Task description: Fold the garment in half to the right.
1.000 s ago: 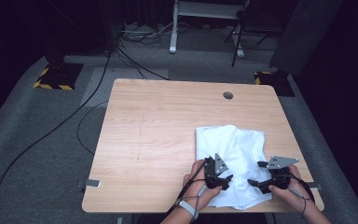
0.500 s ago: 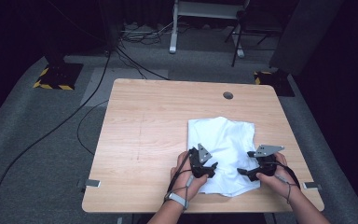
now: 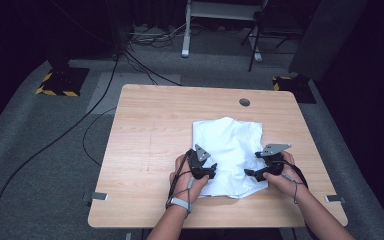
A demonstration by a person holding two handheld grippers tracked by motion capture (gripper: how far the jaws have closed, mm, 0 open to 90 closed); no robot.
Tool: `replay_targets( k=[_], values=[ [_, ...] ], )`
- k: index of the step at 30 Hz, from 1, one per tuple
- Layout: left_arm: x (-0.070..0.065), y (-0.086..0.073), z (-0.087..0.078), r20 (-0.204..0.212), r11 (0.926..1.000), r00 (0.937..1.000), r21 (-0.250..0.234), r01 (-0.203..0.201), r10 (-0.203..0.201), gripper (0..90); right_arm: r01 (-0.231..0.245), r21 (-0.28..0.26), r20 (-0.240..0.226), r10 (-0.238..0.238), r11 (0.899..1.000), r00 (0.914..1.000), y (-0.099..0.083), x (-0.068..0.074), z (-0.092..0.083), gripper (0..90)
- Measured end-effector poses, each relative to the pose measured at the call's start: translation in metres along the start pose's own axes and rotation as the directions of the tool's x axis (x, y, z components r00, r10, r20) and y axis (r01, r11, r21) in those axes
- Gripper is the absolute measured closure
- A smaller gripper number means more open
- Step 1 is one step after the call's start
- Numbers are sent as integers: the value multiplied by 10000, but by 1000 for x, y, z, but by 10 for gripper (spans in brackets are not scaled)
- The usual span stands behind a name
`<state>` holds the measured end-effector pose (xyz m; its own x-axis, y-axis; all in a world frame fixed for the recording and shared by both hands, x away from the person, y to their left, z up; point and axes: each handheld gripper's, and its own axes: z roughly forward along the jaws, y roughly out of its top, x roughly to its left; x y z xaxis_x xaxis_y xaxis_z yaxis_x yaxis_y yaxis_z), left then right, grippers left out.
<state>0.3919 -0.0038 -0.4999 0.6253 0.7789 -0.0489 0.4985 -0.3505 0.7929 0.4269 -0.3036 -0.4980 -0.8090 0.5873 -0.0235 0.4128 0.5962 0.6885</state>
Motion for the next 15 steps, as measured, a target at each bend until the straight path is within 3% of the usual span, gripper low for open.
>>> replay_targets(
  k=[6,10,15],
  values=[
    [2,1,-10,87,9997,9998,-144,183,-182,276,-45,124,47,45,9999,10000,3,1,0,112],
    [0,5,-26,59,9990,9999,-426,95,-93,234,-482,-742,-235,466,9961,9986,6,1,-16,106],
    [-4,13,-51,-85,9970,9999,-766,-146,140,220,-76,-939,-219,56,9955,9997,14,8,-39,99]
  ],
)
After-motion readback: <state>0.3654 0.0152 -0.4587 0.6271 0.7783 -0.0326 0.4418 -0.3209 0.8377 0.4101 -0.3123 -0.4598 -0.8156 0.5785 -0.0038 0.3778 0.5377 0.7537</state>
